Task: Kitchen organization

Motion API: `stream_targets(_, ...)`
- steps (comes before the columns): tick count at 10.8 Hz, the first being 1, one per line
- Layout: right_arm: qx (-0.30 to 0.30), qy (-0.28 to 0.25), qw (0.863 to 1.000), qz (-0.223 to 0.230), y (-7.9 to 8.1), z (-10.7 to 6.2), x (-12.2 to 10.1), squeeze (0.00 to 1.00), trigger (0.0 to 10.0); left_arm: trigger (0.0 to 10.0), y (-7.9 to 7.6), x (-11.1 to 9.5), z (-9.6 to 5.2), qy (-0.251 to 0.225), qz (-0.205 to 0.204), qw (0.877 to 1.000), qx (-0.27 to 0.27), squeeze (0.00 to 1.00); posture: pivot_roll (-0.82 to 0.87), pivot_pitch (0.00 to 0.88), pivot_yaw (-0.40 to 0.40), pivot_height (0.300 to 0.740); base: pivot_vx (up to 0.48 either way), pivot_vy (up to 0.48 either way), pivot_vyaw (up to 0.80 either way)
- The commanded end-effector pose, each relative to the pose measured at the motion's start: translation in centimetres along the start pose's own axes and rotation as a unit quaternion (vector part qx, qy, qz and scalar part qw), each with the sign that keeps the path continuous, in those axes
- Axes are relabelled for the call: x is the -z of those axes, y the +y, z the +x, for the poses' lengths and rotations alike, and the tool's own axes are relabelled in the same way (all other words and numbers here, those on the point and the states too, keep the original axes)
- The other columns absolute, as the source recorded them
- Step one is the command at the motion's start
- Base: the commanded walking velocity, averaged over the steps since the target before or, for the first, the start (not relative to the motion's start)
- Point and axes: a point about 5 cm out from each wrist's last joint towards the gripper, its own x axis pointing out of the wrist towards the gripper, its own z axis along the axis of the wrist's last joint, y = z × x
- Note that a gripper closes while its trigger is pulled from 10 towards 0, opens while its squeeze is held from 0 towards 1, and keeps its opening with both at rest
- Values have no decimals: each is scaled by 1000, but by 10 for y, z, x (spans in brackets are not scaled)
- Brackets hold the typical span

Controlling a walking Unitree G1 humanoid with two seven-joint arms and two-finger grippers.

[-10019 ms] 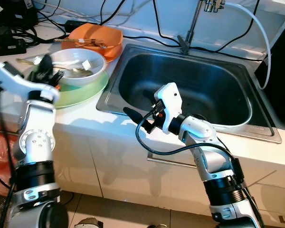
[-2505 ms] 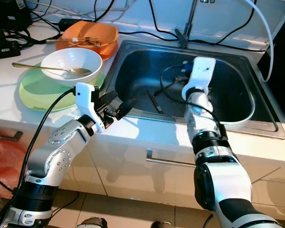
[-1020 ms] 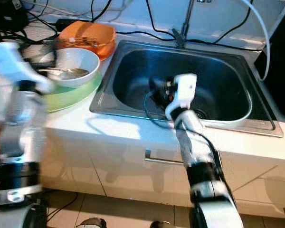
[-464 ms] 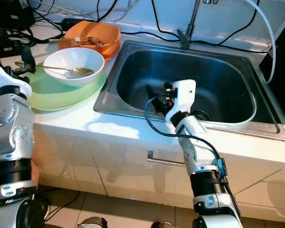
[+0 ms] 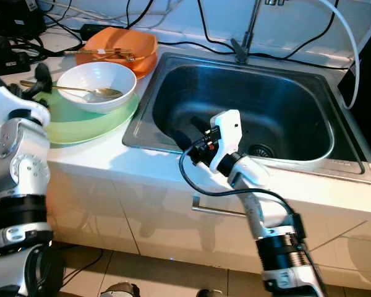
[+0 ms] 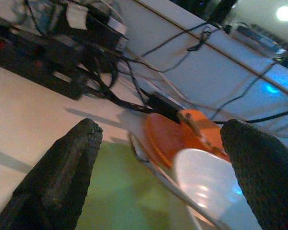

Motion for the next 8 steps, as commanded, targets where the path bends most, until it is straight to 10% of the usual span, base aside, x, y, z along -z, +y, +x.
stream_targets(1, -12, 5, 1000, 2, 1, -5, 0, 0, 10000, 10000, -5, 4, 2, 14, -21, 1000, 17, 0, 132, 63, -50, 740, 0, 0, 0)
stream_targets(3, -31, 10, 999, 2, 4, -7, -3, 0, 10000, 10000, -11, 7, 3, 28, -55, 997, 38, 0, 133, 65, -44, 740, 0, 0, 0)
stream_targets(4, -59, 17, 998, 1, 10, -9, -6, 0, 10000, 7686, -16, 12, 3, 48, -90, 994, 48, 0, 130, 66, -43, 740, 0, 0, 0)
stream_targets(5, -76, 20, 997, 2, 13, -10, -8, 0, 10000, 1647, -18, 13, 4, 50, -101, 992, 54, 0, 130, 66, -43, 740, 0, 0, 0)
stream_targets(8, -89, 38, 995, 2, 15, -16, -5, 0, 10000, 0, -22, 11, 4, 49, -149, 985, 66, 0, 125, 69, -38, 740, 0, 0, 0)
